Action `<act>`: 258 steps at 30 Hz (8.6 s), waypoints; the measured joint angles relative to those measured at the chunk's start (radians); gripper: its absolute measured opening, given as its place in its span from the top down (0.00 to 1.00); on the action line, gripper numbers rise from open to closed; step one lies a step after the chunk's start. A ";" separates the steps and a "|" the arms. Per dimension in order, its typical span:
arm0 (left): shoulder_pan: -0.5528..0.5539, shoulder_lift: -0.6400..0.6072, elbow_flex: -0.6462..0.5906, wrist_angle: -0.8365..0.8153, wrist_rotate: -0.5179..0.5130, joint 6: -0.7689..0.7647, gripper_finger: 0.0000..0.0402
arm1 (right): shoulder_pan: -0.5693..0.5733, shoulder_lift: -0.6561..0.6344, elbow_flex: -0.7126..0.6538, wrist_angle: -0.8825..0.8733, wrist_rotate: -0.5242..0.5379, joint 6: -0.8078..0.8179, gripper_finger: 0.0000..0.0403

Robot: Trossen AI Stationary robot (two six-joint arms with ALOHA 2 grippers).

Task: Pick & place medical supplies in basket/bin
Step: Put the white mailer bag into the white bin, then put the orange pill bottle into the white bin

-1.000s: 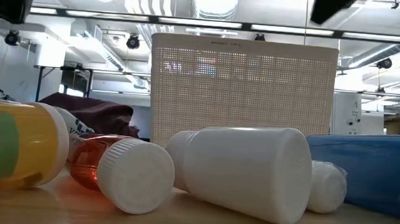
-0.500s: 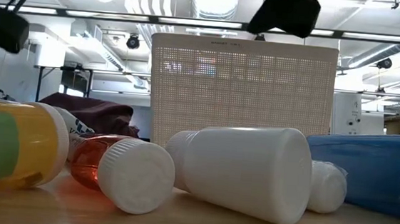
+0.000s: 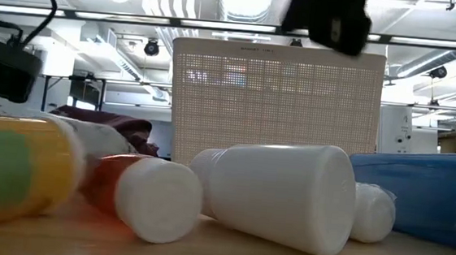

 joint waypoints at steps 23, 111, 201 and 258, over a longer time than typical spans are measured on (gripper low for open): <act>-0.019 -0.160 0.083 -0.185 -0.051 0.024 0.99 | -0.154 0.178 -0.073 0.545 -0.182 0.306 0.26; -0.013 0.145 0.048 -0.012 -0.017 -0.059 0.99 | -0.237 0.791 0.832 0.081 -0.441 0.074 0.26; 0.252 0.589 0.962 -0.651 0.181 1.915 0.36 | 0.250 -0.107 0.261 -0.897 0.360 0.276 0.08; 0.941 0.384 1.399 -0.793 -0.227 1.732 0.35 | 0.228 -0.122 0.217 -0.878 0.606 0.640 0.08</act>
